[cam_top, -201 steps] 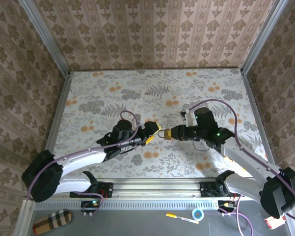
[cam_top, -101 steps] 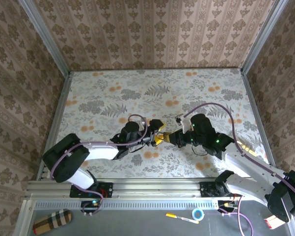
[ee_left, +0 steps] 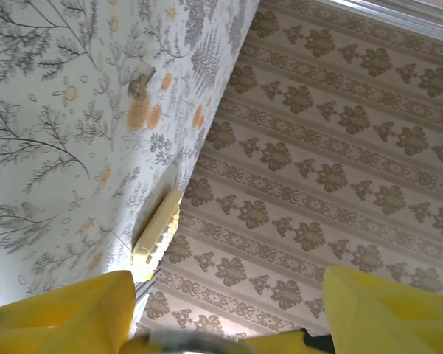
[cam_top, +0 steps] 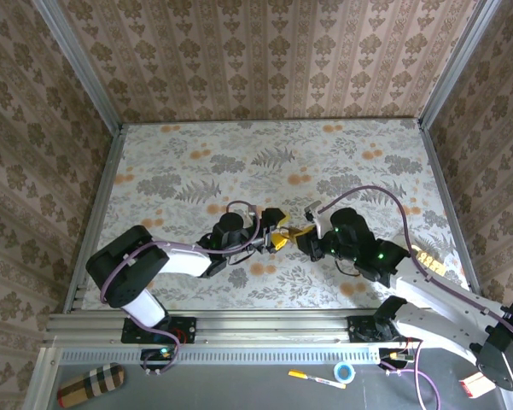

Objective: Unlock with the key

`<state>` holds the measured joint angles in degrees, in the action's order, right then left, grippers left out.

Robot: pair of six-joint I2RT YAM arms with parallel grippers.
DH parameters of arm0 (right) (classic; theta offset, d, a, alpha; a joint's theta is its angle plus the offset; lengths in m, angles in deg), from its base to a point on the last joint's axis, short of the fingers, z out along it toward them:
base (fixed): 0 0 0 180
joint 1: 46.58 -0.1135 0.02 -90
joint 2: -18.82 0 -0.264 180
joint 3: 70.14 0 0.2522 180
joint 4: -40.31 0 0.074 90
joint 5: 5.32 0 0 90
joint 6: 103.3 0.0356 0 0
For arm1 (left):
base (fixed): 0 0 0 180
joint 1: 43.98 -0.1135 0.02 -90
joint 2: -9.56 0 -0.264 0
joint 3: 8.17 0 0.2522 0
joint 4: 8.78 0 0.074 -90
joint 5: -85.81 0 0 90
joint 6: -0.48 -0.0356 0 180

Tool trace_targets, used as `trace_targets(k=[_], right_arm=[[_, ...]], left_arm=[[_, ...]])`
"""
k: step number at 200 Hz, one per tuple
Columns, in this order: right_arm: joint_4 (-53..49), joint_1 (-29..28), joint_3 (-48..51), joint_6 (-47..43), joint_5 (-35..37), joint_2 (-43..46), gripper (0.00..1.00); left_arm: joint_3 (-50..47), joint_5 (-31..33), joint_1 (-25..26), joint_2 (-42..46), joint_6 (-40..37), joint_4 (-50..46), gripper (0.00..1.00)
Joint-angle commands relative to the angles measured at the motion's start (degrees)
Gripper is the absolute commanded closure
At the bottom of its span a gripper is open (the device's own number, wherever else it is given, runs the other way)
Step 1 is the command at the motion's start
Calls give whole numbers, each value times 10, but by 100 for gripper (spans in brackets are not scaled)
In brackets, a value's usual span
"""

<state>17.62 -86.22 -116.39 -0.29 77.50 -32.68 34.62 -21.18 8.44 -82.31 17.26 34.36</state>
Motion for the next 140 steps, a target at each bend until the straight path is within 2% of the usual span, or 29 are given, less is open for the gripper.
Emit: trace_targets(k=[1, 68, 105, 140], right_arm=[[46, -9, 17, -32, 72, 22, 100], [86, -85, 39, -77, 117, 29, 100], [81, -104, 50, -61, 107, 35, 100], [88, -104, 63, 0, 91, 35, 100]], left_arm=[[-14, -6, 0, 11, 13, 32, 31], [7, -17, -1, -12, 12, 37, 33], [10, -15, -9, -31, 7, 52, 49], [3, 1, -18, -28, -11, 60, 69]])
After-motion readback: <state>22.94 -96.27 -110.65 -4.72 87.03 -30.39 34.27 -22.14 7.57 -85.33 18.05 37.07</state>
